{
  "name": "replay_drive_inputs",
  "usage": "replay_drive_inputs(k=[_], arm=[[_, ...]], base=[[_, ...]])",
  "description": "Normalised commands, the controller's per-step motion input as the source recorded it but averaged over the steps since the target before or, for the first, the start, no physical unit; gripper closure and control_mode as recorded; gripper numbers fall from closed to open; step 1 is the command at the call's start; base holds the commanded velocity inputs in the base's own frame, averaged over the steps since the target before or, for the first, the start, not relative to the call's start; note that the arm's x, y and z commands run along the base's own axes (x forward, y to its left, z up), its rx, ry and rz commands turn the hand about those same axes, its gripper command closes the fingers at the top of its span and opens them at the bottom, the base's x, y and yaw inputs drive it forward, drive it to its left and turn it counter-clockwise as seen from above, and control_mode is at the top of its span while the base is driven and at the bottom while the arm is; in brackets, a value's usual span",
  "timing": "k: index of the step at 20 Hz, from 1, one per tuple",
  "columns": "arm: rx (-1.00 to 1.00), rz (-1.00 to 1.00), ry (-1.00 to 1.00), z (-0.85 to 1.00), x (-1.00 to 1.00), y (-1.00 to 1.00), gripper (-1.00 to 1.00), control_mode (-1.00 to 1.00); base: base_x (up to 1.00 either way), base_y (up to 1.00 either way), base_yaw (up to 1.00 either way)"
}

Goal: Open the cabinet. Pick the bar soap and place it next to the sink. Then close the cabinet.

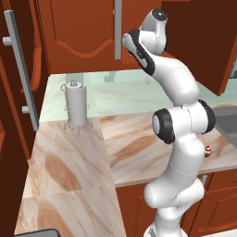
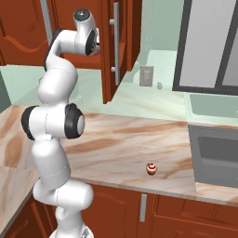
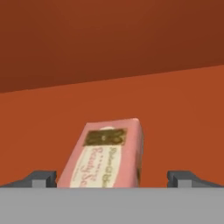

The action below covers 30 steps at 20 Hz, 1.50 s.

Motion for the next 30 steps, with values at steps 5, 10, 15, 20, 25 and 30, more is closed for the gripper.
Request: replay_drive_inputs(k=[5, 10, 15, 20, 25, 30], arm=[[0.00, 0.00, 0.00, -0.12, 0.11, 0.00, -1.00, -1.00], [0.00, 0.00, 0.01, -0.13, 0.03, 0.00, -1.00, -1.00], [0.00, 0.00, 0.03, -0.19, 0.00, 0.00, -1.00, -1.00], [-0.02, 0.00, 0.03, -0.29, 0.00, 0.00, -1.00, -1.00], [-0.01, 0.00, 0.07, -0.28, 0.00, 0.00, -1.00, -1.00], [0.00, 0.00, 0.08, 0.00, 0.04, 0.05, 1.00, -1.00]], base=[[0.00, 0.00, 0.00], [0.00, 0.00, 0.00], [0.00, 0.00, 0.00], [0.00, 0.00, 0.00], [0.00, 0.00, 0.00], [0.00, 0.00, 0.00]])
